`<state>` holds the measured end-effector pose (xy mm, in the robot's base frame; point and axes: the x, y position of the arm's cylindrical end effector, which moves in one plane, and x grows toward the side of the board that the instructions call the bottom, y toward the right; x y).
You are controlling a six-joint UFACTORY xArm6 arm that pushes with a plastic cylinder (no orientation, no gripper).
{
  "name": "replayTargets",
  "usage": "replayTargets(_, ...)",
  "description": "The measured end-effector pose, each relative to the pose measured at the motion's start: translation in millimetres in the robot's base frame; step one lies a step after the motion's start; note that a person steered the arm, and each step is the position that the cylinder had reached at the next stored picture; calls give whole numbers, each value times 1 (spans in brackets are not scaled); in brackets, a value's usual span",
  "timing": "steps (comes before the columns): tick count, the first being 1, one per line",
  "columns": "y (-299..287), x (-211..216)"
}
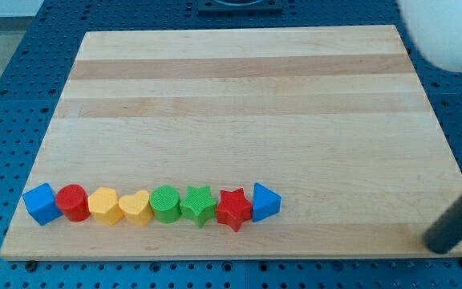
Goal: Push blue cube a bit up
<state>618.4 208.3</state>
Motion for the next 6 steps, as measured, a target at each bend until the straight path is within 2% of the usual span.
replayTargets(2, -129, 0)
replayTargets(4, -226, 0)
replayTargets(6, -411, 0)
